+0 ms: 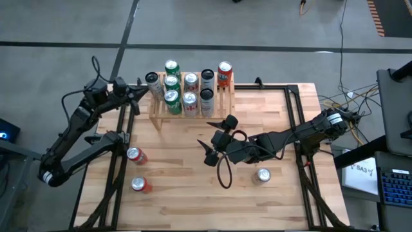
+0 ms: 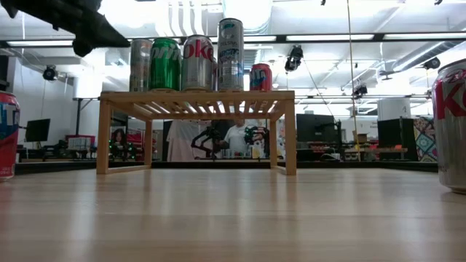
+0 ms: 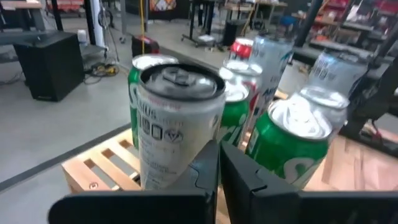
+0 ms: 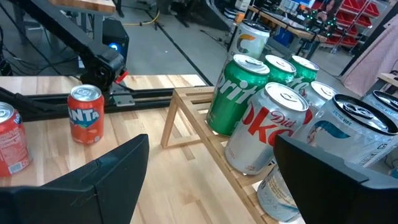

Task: Place canned beverage on shelf
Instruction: Put the yellow soda can on the shelf

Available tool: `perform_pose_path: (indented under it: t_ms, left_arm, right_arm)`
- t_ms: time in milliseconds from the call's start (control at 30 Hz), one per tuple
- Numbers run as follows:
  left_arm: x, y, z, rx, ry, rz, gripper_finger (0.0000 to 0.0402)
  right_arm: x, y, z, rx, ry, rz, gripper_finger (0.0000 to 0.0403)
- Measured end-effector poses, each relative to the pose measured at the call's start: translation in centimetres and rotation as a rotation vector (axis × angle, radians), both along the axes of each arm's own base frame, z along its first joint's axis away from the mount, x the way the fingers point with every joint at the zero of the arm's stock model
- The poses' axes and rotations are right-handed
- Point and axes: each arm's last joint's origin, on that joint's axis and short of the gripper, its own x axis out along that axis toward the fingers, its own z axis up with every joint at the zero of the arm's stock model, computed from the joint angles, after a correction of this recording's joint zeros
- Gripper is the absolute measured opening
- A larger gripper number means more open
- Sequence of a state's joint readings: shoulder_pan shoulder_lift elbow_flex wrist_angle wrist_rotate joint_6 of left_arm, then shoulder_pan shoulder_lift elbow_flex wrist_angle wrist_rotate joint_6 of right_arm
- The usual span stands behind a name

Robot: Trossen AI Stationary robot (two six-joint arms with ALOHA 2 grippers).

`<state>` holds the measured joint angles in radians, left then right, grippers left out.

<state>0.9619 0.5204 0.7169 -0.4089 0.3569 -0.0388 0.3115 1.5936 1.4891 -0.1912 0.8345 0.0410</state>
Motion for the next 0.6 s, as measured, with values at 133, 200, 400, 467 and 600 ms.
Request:
perform_pose_path:
  t_ms: [133, 200, 400, 467, 600]
  left_arm:
    - [-0.4, -0.7, 0.8, 0.013, -0.039, -0.022, 0.0000]
    - [-0.4, -1.0, 0.9, 0.012, -0.056, -0.088, 0.0000]
    - [-0.1, -0.8, 0.2, -0.025, -0.057, -0.116, 0.0000]
    - [0.1, -0.5, -0.3, -0.046, -0.045, -0.117, 0.0000]
    - [0.6, 0.2, -0.7, -0.069, -0.038, -0.115, 0.0000]
  right_arm:
    - [0.0, 0.0, -0.1, -0.003, 0.013, -0.001, 0.0331]
    - [0.0, 0.0, -0.1, -0.003, 0.014, -0.001, 0.0331]
    - [0.0, 0.0, -0.1, -0.005, 0.015, 0.000, 0.0331]
    - [0.0, 0.0, -0.1, -0.005, 0.015, 0.000, 0.0331]
    - [0.0, 0.0, -0.1, -0.005, 0.015, 0.000, 0.0331]
